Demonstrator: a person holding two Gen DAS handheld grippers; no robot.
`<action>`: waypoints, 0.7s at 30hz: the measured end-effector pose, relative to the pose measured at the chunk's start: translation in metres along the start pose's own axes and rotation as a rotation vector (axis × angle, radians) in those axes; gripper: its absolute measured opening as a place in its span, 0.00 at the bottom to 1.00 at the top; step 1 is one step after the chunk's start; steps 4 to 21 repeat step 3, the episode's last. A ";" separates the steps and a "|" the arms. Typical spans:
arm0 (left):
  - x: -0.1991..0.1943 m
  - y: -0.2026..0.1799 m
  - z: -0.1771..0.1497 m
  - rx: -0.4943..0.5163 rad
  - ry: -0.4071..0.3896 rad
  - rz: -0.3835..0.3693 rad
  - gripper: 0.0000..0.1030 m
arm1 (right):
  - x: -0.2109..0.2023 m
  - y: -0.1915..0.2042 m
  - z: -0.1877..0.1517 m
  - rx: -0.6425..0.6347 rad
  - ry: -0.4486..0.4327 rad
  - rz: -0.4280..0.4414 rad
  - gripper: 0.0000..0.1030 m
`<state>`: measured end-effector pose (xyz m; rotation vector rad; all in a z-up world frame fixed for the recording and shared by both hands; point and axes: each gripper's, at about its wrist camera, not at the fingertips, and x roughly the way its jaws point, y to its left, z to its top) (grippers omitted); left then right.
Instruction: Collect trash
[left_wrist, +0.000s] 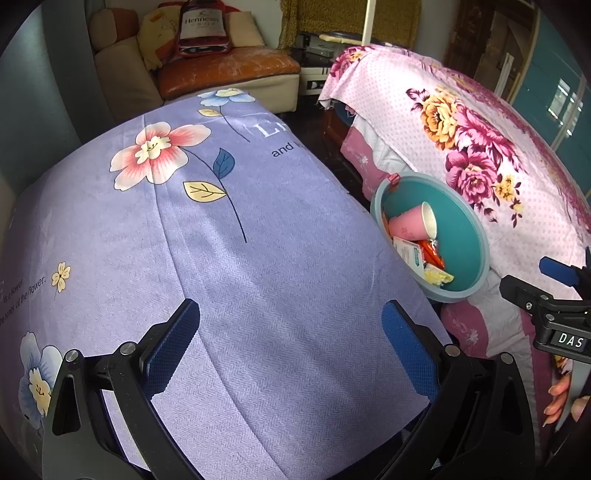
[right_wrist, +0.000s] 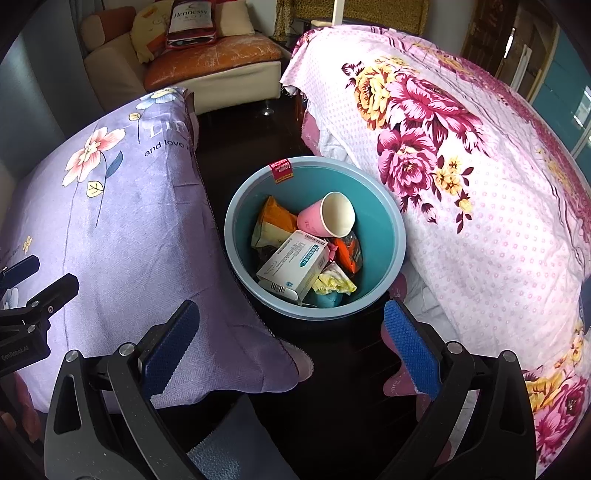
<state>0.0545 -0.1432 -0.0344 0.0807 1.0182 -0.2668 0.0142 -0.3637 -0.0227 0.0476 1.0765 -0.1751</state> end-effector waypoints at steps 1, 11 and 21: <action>0.000 0.000 0.000 0.000 0.002 0.002 0.96 | 0.000 0.000 0.000 0.000 0.000 0.000 0.93; 0.001 0.000 -0.001 -0.002 0.005 -0.001 0.96 | 0.001 0.000 -0.001 0.002 0.000 0.002 0.93; 0.001 0.000 -0.001 -0.002 0.005 -0.001 0.96 | 0.001 0.000 -0.001 0.002 0.000 0.002 0.93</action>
